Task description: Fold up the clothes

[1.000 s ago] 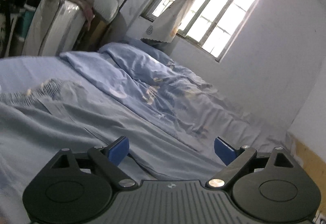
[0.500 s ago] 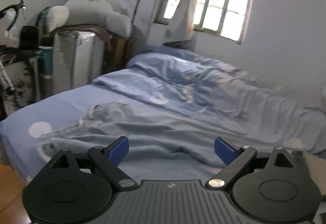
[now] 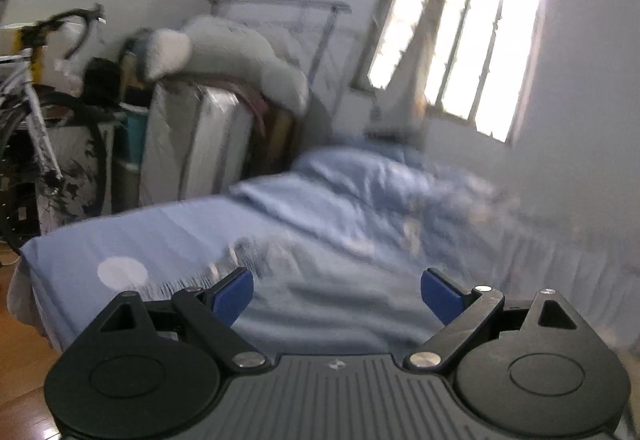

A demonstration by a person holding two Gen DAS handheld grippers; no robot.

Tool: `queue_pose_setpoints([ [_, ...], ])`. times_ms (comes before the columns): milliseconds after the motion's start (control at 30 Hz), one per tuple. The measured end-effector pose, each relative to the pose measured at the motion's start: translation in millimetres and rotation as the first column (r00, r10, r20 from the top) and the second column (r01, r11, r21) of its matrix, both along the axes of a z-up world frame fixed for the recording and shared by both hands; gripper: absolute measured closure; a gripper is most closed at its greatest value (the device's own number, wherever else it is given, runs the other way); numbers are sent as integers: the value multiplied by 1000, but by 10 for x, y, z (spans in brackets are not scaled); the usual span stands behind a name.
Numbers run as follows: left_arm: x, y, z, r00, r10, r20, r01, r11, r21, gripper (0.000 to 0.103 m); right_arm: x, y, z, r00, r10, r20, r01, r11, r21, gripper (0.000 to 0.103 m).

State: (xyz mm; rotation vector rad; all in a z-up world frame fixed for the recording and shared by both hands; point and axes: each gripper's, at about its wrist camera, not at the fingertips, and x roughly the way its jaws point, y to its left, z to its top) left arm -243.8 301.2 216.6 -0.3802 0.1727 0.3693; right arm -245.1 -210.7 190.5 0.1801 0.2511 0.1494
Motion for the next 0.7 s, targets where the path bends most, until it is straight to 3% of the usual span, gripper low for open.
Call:
queue_pose_setpoints([
  [33, -72, 82, 39, 999, 13, 46, -12, 1000, -12, 10, -63, 9, 28, 999, -15, 38, 15, 1000, 11, 27],
  [100, -196, 233, 83, 992, 31, 121, -25, 998, -49, 9, -169, 43, 45, 995, -15, 97, 13, 1000, 24, 9],
  [200, -333, 427, -3, 981, 51, 190, -27, 992, -126, 3, -247, 120, -65, 991, 59, 119, -62, 998, 26, 5],
  [333, -373, 477, -399, 992, 28, 121, -4, 981, -196, 3, -202, 239, -552, 992, 118, -33, -119, 992, -33, 5],
  [433, -429, 366, -697, 998, 5, 59, 11, 965, -260, 3, -66, 288, -741, 986, 89, -142, -104, 989, -102, 5],
  [500, -453, 258, -770, 998, -39, 45, 51, 954, -297, 3, -48, 267, -710, 993, 56, -100, -67, 992, -107, 5],
  [567, -464, 152, -678, 993, -94, 70, 110, 947, -301, 3, -47, 224, -665, 999, 15, -41, -19, 993, -116, 5],
  [700, -539, 77, -145, 962, -173, 214, 226, 939, -258, 3, -23, -1, -587, 991, -128, 46, 133, 981, -138, 5],
])
